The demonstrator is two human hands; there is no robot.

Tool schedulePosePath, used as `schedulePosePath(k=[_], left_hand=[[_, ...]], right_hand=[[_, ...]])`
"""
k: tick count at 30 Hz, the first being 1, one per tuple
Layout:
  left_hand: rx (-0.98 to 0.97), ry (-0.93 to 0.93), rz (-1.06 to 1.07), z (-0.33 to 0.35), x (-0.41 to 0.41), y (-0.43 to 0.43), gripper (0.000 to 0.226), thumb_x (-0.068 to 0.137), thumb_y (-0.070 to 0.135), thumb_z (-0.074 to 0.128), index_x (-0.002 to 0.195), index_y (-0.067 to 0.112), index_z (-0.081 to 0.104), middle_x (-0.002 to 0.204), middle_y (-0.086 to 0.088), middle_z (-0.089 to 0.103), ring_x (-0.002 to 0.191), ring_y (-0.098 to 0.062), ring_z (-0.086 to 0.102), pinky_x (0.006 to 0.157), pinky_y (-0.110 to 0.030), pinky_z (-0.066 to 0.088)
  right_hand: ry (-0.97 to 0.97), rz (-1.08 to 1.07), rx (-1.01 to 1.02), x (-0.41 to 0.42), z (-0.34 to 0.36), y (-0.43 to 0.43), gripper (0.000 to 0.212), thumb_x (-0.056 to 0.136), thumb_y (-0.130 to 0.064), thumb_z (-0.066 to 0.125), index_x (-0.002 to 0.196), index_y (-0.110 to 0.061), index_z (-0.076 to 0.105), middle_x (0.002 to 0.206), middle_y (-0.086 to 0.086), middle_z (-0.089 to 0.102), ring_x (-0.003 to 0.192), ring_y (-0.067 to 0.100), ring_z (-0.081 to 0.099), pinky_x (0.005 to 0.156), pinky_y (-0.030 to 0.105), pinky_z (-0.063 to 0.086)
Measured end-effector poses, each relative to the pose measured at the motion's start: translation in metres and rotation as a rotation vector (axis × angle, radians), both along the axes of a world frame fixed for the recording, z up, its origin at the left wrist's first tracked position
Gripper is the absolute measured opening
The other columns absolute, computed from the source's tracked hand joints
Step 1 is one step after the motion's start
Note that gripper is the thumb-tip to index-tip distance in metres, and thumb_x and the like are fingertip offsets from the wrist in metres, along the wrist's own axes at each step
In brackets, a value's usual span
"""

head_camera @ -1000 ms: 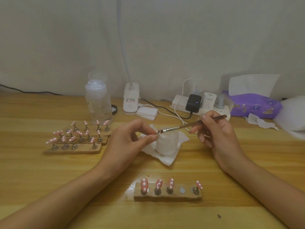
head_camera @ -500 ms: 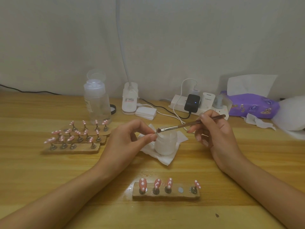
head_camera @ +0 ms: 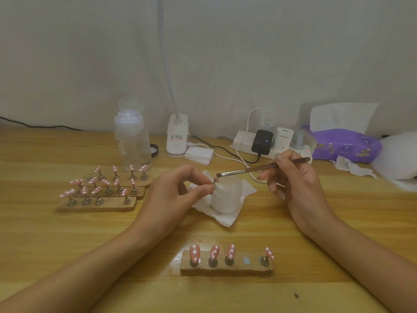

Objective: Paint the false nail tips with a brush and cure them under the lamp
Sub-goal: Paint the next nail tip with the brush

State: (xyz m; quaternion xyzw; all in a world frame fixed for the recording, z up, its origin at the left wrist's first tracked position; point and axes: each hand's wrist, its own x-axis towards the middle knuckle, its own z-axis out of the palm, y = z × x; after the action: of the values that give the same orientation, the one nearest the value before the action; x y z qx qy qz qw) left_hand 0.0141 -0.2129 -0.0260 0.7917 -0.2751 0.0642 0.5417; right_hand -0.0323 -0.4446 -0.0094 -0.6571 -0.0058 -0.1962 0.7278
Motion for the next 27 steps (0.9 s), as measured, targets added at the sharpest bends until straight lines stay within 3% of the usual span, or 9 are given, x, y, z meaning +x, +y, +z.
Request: schedulePosePath(k=[4, 8, 12, 16, 20, 24, 27], left_hand=[[-0.007, 0.000, -0.007, 0.0000, 0.0005, -0.0002, 0.007, 0.080, 0.039, 0.072, 0.082, 0.032, 0.070, 0.087, 0.021, 0.071, 0.054, -0.001, 0.047, 0.054, -0.015, 0.042], [-0.016, -0.001, -0.011, 0.0005, 0.0002, 0.0001, 0.018, 0.075, 0.047, 0.067, 0.083, 0.031, 0.070, 0.088, 0.020, 0.071, 0.054, 0.000, 0.048, 0.054, -0.014, 0.042], [-0.020, 0.001, -0.014, 0.0007, -0.0003, 0.0002, 0.020, 0.075, 0.048, 0.067, 0.083, 0.029, 0.070, 0.087, 0.020, 0.071, 0.053, -0.001, 0.047, 0.053, -0.014, 0.042], [-0.017, 0.004, -0.013, 0.0012, -0.0003, 0.0003, 0.020, 0.074, 0.049, 0.066, 0.083, 0.031, 0.070, 0.088, 0.021, 0.071, 0.054, -0.001, 0.047, 0.054, -0.015, 0.043], [-0.007, 0.009, -0.005, 0.0006, -0.0004, 0.0009, 0.014, 0.077, 0.046, 0.068, 0.082, 0.033, 0.070, 0.087, 0.021, 0.070, 0.053, 0.000, 0.046, 0.054, -0.015, 0.043], [-0.002, 0.009, -0.002, 0.0017, -0.0011, -0.0001, 0.019, 0.074, 0.048, 0.067, 0.083, 0.031, 0.070, 0.089, 0.022, 0.070, 0.054, 0.000, 0.047, 0.054, -0.015, 0.043], [-0.003, 0.011, -0.001, 0.0021, -0.0017, -0.0002, 0.018, 0.076, 0.047, 0.067, 0.083, 0.031, 0.070, 0.088, 0.023, 0.070, 0.053, 0.000, 0.046, 0.054, -0.013, 0.042]], right_hand=[[0.026, -0.044, -0.023, 0.0017, -0.0018, -0.0012, 0.019, 0.099, -0.022, 0.051, 0.081, -0.016, 0.051, 0.069, 0.007, 0.071, 0.047, 0.010, 0.051, 0.039, 0.017, 0.035], [-0.004, 0.006, -0.015, -0.0003, 0.0002, 0.0008, 0.021, 0.089, -0.035, 0.056, 0.081, -0.016, 0.051, 0.071, 0.008, 0.072, 0.048, 0.010, 0.053, 0.041, 0.017, 0.037], [0.025, -0.046, -0.025, 0.0008, -0.0014, -0.0007, 0.018, 0.097, -0.024, 0.052, 0.081, -0.016, 0.051, 0.069, 0.007, 0.072, 0.047, 0.009, 0.051, 0.040, 0.018, 0.035], [0.002, 0.009, -0.028, 0.0000, 0.0005, 0.0010, 0.020, 0.090, -0.033, 0.055, 0.082, -0.015, 0.051, 0.072, 0.008, 0.072, 0.049, 0.011, 0.054, 0.041, 0.018, 0.037], [0.029, -0.041, -0.029, 0.0008, -0.0015, -0.0018, 0.018, 0.099, -0.022, 0.051, 0.082, -0.014, 0.052, 0.071, 0.008, 0.072, 0.047, 0.011, 0.053, 0.039, 0.017, 0.035], [0.005, 0.013, -0.024, -0.0004, 0.0000, 0.0012, 0.020, 0.089, -0.034, 0.056, 0.081, -0.016, 0.052, 0.073, 0.009, 0.073, 0.050, 0.012, 0.057, 0.041, 0.018, 0.038], [0.025, -0.035, -0.025, 0.0005, -0.0016, -0.0007, 0.019, 0.098, -0.023, 0.052, 0.080, -0.015, 0.052, 0.070, 0.009, 0.072, 0.048, 0.011, 0.055, 0.040, 0.017, 0.036]])
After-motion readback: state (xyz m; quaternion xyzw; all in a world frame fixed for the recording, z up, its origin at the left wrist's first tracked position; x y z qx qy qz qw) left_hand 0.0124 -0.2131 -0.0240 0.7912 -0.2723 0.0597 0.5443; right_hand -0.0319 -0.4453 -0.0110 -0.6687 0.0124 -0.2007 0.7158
